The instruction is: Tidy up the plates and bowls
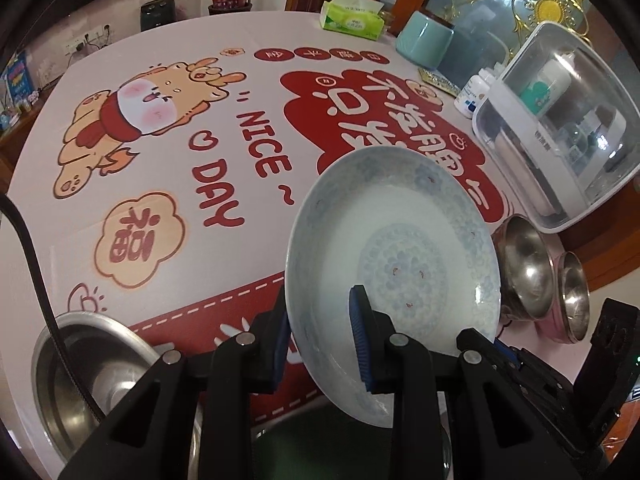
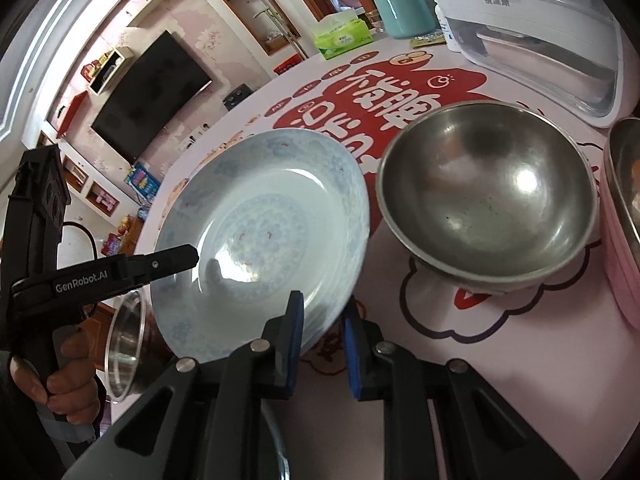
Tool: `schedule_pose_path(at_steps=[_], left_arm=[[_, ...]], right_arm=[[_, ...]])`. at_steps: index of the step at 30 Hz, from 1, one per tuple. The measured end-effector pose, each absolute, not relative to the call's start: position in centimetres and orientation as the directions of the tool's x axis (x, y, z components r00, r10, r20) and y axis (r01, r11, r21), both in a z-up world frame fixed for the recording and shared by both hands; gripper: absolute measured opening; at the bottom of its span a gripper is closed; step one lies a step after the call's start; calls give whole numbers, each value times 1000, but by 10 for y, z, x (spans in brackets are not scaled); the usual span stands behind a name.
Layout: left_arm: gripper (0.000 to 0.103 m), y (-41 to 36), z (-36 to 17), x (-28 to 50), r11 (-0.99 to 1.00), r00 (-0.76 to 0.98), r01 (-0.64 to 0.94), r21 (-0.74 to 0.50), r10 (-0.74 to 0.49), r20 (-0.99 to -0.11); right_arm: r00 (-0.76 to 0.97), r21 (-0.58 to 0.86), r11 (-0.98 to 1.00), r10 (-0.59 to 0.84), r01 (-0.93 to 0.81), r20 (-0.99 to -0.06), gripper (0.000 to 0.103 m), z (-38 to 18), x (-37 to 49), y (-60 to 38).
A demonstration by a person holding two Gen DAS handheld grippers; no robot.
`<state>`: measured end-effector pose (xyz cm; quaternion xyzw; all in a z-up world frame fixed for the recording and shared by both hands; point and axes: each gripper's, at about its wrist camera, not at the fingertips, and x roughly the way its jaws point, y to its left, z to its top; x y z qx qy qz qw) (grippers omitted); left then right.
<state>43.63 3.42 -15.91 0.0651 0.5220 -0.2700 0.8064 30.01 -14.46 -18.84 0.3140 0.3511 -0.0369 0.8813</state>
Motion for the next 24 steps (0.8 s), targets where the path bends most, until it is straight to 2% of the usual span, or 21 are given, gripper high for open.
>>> schedule_pose_path(at_steps=[12,24], left_arm=[[26,60,-117,392,847,349,502,-173,-382,-856],[26,78,-68,320,830,385,526,-186,-427,-818]], right_arm=[[783,535,817,182,217,-595,17,-150,269,-131],[814,537,822,172,192,-555,17,-114,199,-115]])
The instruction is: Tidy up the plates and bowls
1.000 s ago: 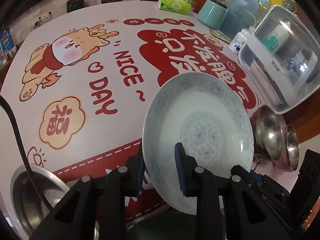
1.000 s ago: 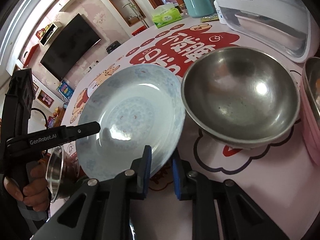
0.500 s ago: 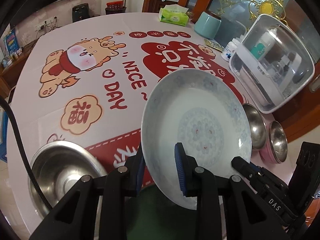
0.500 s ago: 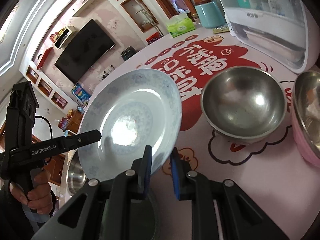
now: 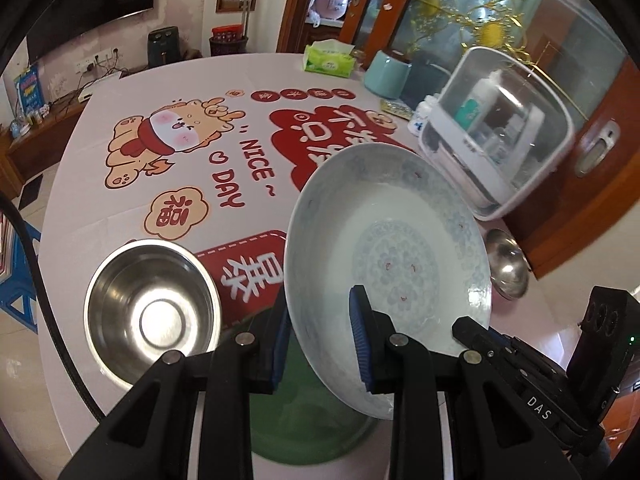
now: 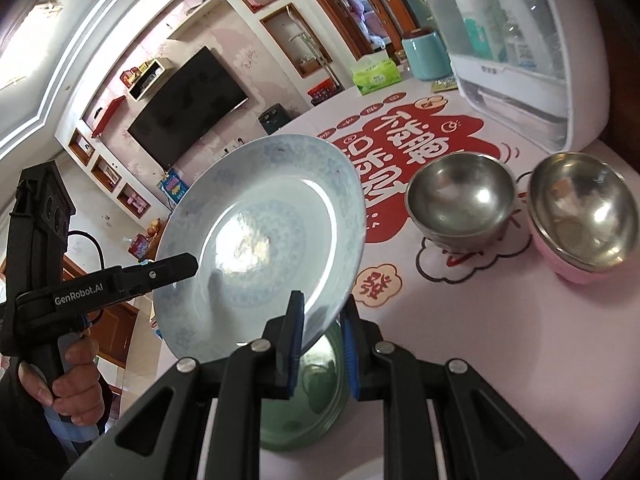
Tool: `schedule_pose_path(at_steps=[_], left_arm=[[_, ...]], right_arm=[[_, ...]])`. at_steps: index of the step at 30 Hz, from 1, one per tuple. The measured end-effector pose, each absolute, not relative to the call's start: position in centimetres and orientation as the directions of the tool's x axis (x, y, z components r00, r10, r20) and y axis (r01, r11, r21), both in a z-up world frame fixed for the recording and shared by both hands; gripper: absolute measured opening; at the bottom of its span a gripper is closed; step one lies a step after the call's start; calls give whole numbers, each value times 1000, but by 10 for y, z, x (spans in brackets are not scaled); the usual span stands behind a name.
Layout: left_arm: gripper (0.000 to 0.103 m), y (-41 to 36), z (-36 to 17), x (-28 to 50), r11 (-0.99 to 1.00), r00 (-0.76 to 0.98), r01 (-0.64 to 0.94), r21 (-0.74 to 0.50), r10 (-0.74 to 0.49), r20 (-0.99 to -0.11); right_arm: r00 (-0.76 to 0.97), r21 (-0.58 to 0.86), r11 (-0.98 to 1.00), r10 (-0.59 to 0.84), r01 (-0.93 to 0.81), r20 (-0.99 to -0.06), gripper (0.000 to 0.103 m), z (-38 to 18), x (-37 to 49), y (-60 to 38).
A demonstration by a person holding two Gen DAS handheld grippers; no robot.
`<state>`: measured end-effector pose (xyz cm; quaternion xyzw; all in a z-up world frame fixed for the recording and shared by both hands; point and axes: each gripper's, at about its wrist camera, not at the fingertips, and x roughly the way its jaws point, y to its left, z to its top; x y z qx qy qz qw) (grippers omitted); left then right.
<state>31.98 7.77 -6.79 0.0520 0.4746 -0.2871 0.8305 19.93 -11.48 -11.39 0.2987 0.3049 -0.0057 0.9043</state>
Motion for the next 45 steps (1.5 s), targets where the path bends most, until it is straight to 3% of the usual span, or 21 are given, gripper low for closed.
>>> schedule_pose_path(at_steps=[21,33,45], left_arm=[[26,81,-54,197,743,318,631,-224,-511,-799],[26,80,-100,136,694,199,662,-282,-526,-827],[26,70,-164,102,692,94,662,-288,-457,-884]], right_arm=[[813,498,818,67,287,-578,17,-111,68,-91],[762,443,800,-28,406,-647,17,-135,-11,-70],[688,378,786,-82,489,-721,17,-163,-40,-72]])
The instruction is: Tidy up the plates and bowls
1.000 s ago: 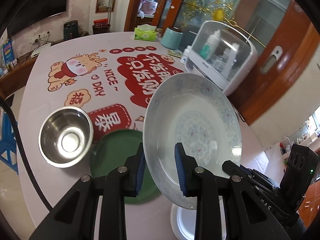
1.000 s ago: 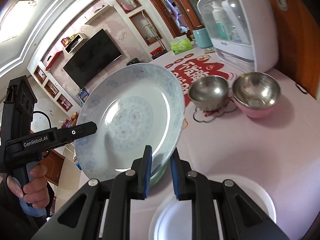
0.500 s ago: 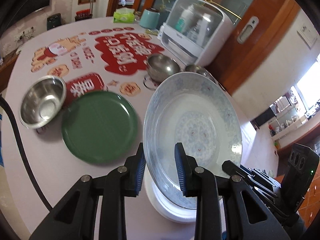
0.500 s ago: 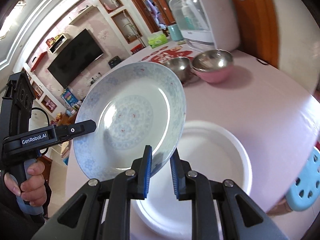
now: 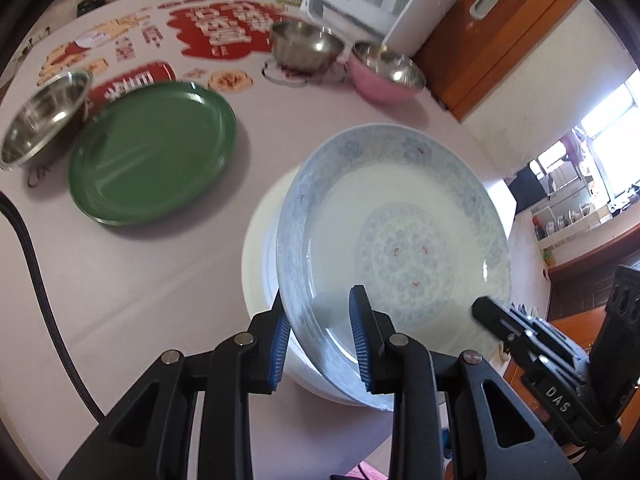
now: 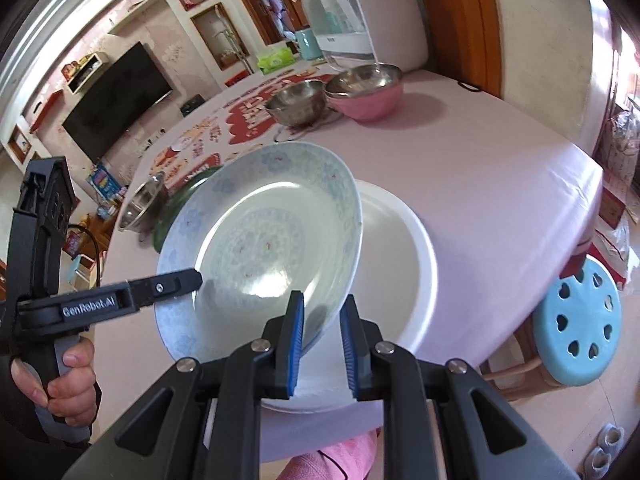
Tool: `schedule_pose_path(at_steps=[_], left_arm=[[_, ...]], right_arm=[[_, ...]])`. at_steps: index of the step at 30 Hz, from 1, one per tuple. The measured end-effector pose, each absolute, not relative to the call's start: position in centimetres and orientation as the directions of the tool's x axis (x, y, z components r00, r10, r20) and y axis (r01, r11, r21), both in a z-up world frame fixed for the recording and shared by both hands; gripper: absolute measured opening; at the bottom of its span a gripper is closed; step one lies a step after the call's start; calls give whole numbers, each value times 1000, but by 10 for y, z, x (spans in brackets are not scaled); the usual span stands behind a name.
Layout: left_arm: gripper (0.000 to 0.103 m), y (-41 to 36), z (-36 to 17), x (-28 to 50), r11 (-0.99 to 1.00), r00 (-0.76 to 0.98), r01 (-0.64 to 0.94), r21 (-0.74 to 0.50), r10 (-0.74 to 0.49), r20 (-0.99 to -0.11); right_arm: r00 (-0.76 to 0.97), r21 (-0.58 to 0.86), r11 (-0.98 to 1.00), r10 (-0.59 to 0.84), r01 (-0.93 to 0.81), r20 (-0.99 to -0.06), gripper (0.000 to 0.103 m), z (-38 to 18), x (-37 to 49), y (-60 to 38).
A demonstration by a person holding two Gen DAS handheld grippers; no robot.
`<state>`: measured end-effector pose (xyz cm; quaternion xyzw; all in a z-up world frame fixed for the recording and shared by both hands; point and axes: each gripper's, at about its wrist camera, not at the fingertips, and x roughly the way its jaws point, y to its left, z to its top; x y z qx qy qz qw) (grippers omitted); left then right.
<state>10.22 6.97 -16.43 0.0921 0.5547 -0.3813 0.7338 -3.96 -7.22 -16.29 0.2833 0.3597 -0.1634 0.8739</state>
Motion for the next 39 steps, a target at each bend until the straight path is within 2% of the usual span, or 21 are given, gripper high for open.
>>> schedule_pose_path(at_steps=[14,25,33,35,37,39], left_arm=[[26,48,-209,108,711,14,652,-263,-358,-934],[28,54,-195,115,707,66,660,-253,-390,-918],[31,69,-162,111,721,127,658,-219,-392,-911],[31,72,-152,107,722,142,657,-215,-399,-906],[31,80,-142,102,726,159,654,-214,-408,-899],[33,89,-132,97,734,176,645,-215,-416,-892]], right_arm=[[597,337,749,-97,571,-797,17,-189,-27,-90],[533,283,741,-117,609,-838,22,-199,-21,-90],[540,313,724,-97,615,-836,34,-193,-26,-84],[553,303,726,-127,617,-823,55,-186,-30,-81],[570,291,730,-161,618,-806,67,-177,-36,-79],[582,286,735,-177,615,-794,68,-168,-42,-77]])
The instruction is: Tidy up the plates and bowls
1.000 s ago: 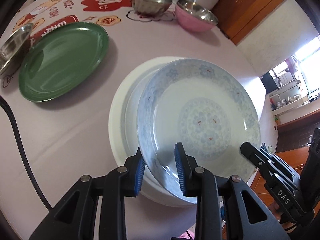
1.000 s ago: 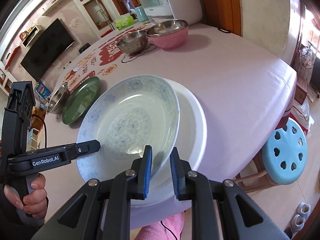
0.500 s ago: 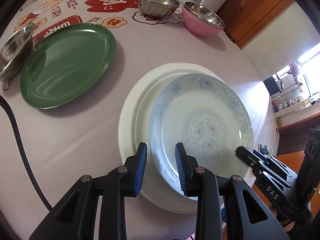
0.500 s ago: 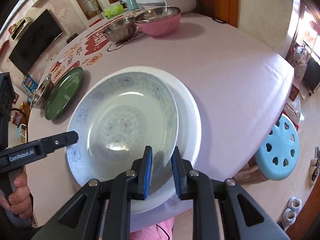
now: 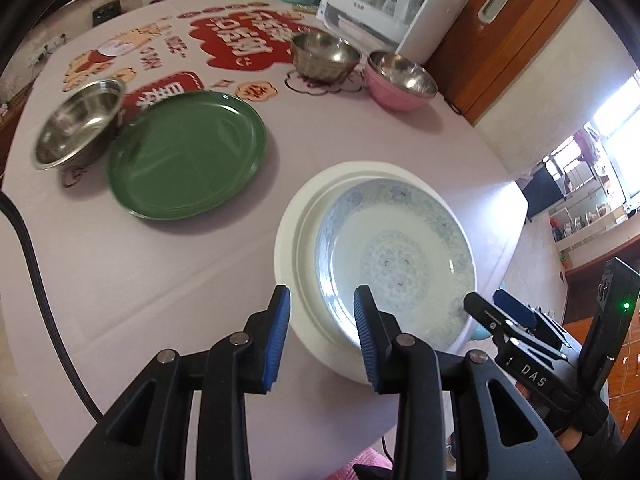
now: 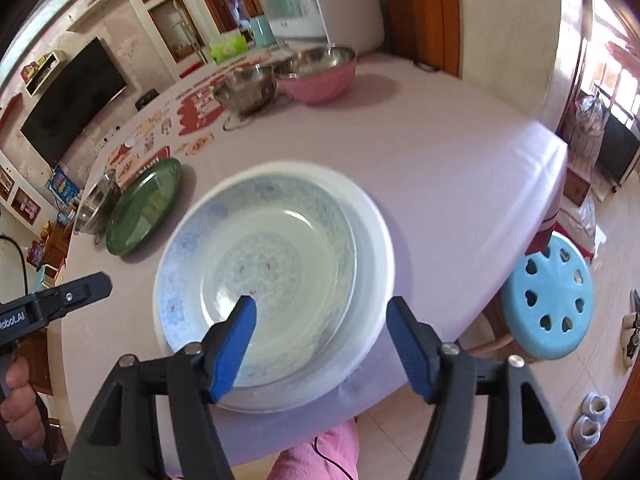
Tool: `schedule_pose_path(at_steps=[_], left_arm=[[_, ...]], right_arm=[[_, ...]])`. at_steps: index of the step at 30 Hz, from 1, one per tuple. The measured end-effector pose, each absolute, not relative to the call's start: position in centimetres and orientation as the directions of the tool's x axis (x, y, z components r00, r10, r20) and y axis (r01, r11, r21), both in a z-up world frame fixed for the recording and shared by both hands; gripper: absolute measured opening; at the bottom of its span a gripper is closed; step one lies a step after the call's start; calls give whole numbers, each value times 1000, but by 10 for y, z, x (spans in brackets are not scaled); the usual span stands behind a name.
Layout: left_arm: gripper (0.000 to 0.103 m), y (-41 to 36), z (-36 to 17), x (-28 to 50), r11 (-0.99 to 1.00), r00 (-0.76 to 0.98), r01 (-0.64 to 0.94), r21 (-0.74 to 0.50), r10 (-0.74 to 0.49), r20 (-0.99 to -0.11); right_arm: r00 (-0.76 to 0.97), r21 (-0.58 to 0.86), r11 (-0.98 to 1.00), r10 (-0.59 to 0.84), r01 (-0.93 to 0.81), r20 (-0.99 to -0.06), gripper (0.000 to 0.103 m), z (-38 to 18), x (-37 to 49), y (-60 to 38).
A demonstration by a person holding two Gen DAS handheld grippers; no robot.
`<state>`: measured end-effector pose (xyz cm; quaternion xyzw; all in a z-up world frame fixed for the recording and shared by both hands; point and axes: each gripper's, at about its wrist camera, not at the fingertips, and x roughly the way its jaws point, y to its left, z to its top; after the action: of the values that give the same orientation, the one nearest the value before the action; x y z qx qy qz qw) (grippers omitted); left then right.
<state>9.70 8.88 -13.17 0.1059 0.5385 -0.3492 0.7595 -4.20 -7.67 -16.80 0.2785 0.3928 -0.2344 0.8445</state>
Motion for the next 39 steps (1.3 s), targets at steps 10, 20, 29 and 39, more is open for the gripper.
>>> schedule_pose_path(at_steps=[10,20,29,39], left_arm=[[51,131,-106,64,804,222,545,-238,-413,-883],[66,128,-101,46,870,327,464,-169,-345,-880],[66,89,-102,50,945,376,272,-180,-277,-885],[70,64,-111,34,972,439,121,-202,-234,-868]], right_arm=[[609,260,784,-182,564,-772,70,-149,-78,-59],[661,296,857,-66,421,-747,71,-140,-61,-93],[669,308,921,75,238,-740,71,-123,-22,-150],[642,301,952,194,60,-742,71,-127,12,-187]])
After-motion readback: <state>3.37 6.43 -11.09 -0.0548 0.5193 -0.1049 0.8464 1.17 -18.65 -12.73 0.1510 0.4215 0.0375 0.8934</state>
